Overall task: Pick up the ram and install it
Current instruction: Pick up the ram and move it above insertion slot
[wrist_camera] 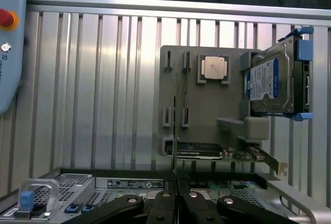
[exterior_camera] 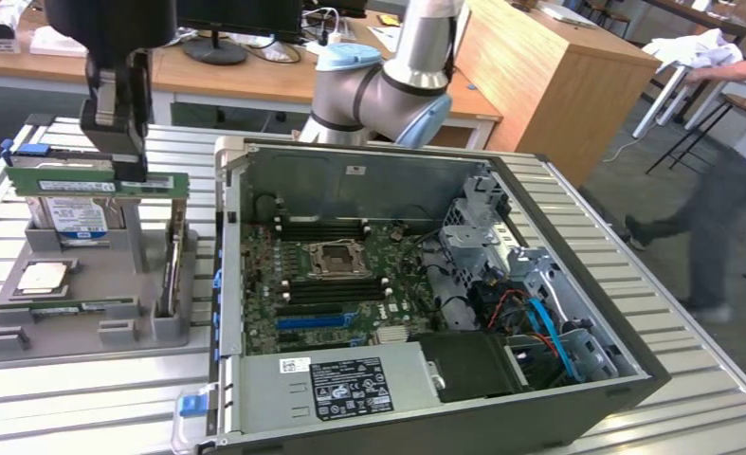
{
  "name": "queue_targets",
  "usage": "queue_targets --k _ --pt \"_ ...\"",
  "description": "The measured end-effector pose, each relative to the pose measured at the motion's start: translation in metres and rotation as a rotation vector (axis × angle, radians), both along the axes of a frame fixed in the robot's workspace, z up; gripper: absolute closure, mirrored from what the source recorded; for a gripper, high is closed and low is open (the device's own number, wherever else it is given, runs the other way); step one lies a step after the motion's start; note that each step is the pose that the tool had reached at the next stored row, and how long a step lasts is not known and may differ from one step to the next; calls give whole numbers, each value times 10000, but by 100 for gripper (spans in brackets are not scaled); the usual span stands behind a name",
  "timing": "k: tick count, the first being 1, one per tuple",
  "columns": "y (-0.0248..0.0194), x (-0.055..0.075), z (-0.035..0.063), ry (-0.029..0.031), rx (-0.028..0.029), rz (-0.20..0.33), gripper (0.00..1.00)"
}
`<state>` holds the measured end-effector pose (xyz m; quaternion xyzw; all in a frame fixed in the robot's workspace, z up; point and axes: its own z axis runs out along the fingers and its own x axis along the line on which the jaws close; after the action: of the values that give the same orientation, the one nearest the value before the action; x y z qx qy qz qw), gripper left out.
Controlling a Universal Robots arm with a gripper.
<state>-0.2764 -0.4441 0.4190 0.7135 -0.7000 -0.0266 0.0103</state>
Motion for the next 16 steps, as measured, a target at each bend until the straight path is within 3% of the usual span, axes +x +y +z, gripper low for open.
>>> queue_targets --k 16 --pt "0 411 0 36 0 -1 89"
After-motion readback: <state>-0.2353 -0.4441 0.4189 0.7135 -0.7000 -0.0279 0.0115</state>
